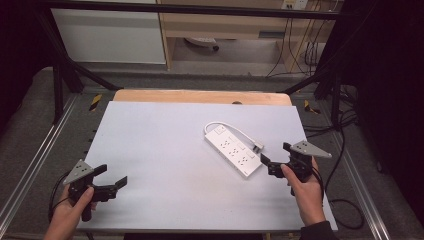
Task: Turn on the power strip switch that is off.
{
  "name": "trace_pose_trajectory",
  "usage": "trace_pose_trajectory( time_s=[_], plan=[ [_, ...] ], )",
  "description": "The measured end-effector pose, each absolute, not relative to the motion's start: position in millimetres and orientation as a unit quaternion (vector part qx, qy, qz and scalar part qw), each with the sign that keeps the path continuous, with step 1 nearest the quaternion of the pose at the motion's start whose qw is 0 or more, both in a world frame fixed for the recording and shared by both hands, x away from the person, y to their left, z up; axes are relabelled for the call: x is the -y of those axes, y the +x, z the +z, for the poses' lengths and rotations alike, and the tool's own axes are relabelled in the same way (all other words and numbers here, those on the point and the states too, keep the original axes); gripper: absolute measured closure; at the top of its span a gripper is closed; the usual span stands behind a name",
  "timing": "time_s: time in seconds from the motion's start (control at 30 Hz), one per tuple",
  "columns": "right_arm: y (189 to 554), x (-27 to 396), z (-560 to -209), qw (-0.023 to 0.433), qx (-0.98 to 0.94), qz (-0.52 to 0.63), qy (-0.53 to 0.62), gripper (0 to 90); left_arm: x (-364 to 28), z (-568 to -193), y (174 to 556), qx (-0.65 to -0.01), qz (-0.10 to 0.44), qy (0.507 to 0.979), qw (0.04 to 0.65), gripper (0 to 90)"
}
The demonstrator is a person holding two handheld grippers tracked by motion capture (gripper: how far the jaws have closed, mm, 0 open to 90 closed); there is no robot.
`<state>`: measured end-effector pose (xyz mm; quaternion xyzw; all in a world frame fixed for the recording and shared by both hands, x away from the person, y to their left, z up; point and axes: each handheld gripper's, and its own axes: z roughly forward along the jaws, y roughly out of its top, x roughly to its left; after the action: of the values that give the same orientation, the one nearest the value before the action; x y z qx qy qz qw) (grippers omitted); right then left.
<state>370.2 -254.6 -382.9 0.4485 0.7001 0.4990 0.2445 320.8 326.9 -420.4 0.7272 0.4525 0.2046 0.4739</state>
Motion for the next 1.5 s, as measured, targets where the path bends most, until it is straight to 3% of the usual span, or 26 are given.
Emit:
trace_pose_trajectory(
  time_s=[1.5],
  plan=[
    [406, 233, -361, 0.243, -0.703, 0.504, 0.438, 5.0, -326, -422, 321, -0.453, 0.201, 0.732, 0.467, 6.3]
  ],
)
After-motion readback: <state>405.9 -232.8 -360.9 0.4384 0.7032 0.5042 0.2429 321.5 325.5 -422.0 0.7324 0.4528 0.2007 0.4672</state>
